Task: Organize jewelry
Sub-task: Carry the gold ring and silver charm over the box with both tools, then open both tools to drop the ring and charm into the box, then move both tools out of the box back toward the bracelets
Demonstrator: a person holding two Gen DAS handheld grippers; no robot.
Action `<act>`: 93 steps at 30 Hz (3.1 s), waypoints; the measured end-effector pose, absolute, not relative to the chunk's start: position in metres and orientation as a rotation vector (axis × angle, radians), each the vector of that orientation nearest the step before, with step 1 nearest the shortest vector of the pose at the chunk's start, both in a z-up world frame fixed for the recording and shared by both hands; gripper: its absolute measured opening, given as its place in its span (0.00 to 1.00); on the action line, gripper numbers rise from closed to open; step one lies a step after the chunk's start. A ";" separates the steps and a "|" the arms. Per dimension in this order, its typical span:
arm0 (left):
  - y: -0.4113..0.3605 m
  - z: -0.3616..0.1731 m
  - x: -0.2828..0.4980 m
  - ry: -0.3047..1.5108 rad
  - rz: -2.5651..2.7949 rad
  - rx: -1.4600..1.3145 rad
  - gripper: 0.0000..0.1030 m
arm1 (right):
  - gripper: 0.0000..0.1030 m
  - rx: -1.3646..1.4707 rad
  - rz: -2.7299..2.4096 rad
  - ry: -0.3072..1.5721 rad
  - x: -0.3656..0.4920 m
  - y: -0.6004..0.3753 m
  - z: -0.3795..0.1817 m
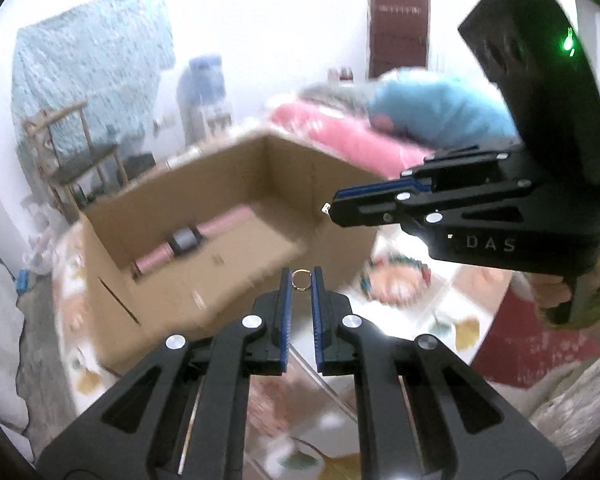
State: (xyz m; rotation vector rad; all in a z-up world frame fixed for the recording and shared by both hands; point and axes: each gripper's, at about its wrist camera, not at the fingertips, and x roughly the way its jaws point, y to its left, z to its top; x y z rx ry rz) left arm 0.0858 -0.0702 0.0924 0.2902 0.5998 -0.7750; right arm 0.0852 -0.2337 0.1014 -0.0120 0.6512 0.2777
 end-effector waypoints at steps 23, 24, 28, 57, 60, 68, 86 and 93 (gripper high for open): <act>-0.112 0.041 0.278 1.114 -0.788 0.549 0.08 | 0.05 0.089 0.458 1.263 0.298 -0.245 0.037; -0.117 0.036 0.284 1.143 -0.788 0.559 0.08 | 0.05 0.089 0.449 1.288 0.302 -0.245 0.030; -0.126 0.018 0.297 1.231 -0.790 0.577 0.08 | 0.05 0.112 0.412 1.354 0.313 -0.249 0.013; -0.042 0.135 0.212 0.820 -0.730 0.319 0.64 | 0.41 0.230 0.513 0.766 0.161 -0.310 0.150; -0.031 0.133 0.180 0.769 -0.721 0.292 0.69 | 0.41 0.264 0.544 0.721 0.111 -0.313 0.137; -0.019 0.067 0.115 0.814 -0.680 0.169 0.70 | 0.41 0.429 0.483 0.884 0.070 -0.293 0.039; -0.037 -0.010 0.076 0.869 -0.593 0.227 0.70 | 0.35 0.163 0.299 0.967 0.107 -0.224 -0.020; -0.045 -0.018 0.070 0.865 -0.592 0.271 0.70 | 0.29 0.104 0.260 0.975 0.110 -0.211 -0.029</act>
